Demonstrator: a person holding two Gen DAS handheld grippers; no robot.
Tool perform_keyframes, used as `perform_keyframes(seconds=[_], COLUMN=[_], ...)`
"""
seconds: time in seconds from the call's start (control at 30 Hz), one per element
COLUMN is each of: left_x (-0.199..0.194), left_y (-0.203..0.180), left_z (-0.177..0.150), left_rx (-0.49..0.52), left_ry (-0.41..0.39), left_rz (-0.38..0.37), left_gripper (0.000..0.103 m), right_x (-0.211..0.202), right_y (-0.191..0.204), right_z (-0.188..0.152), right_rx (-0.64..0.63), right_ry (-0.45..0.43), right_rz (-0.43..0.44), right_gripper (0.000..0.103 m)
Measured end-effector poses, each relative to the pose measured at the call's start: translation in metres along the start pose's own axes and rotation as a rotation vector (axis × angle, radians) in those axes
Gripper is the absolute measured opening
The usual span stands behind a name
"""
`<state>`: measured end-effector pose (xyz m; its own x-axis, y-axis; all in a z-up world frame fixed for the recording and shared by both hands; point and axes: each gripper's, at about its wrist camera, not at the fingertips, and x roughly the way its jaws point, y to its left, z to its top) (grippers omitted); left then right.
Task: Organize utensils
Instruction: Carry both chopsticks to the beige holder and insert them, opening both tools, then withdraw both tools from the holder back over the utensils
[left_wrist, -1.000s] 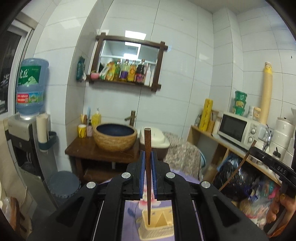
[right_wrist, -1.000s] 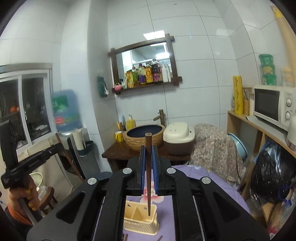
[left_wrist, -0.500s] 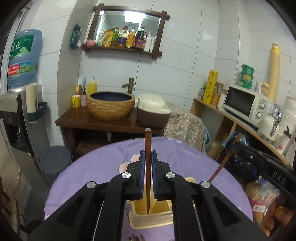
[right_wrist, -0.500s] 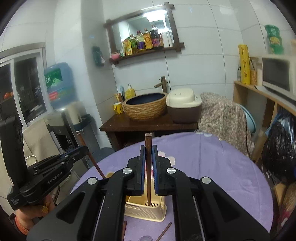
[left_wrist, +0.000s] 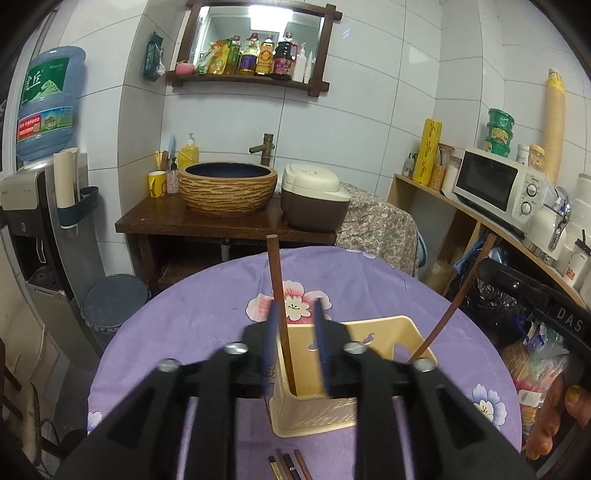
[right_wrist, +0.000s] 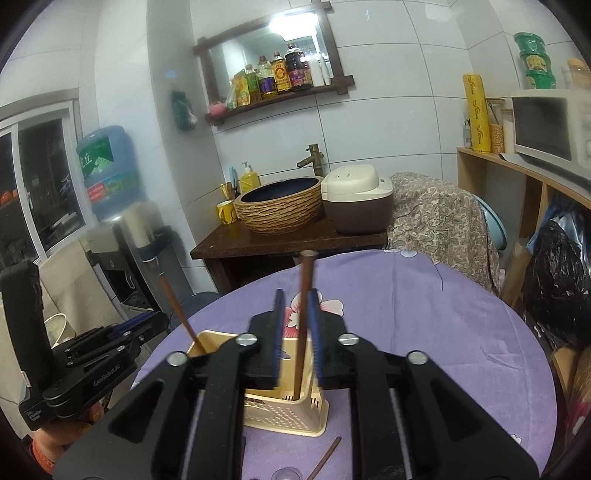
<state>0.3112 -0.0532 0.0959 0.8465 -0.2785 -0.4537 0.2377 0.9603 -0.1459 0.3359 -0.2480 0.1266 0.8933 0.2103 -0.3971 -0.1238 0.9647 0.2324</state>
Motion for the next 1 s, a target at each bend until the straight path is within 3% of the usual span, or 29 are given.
perform_keyframes(seconds=[0.07,0.2,0.27,0.37,0.5,0.9,1.0], left_x=[-0.011,-0.030,-0.040,-0.059,-0.071,-0.068,-0.067], left_y=[0.001,0.002,0.003,0.005,0.013,0.036,0.037], left_z=[-0.002,-0.011,-0.018,-0.034,-0.067,-0.165,-0.183], left_rx=[-0.010,0.003,0.007,0.033,0.046,-0.005,-0.016], left_ry=[-0.031,-0.055,-0.069,-0.086,-0.044,0.194,0.250], left_rz=[0.000,0.029,0.039,0.056,0.094,0.171,0.151], left_gripper=[0.056,0.072,0.078,0.087,0.091,0.090,0.081], right_x=[-0.008,-0.030,-0.044,-0.063,-0.075,-0.065,-0.068], right_y=[0.002,0.010,0.014,0.021,0.025,-0.002,-0.010], right_z=[-0.002,-0.007,-0.013,-0.027,-0.058,-0.176,-0.202], right_rx=[-0.003,-0.042,-0.054,-0.091,-0.122,-0.088,-0.075], right_ry=[-0.026,-0.077,-0.105,-0.122,-0.081,0.194,0.241], right_rz=[-0.009,-0.040,-0.046,-0.075,-0.091,-0.247,-0.268], right_gripper=[0.060,0.067,0.086,0.090,0.094,0.097,0.097])
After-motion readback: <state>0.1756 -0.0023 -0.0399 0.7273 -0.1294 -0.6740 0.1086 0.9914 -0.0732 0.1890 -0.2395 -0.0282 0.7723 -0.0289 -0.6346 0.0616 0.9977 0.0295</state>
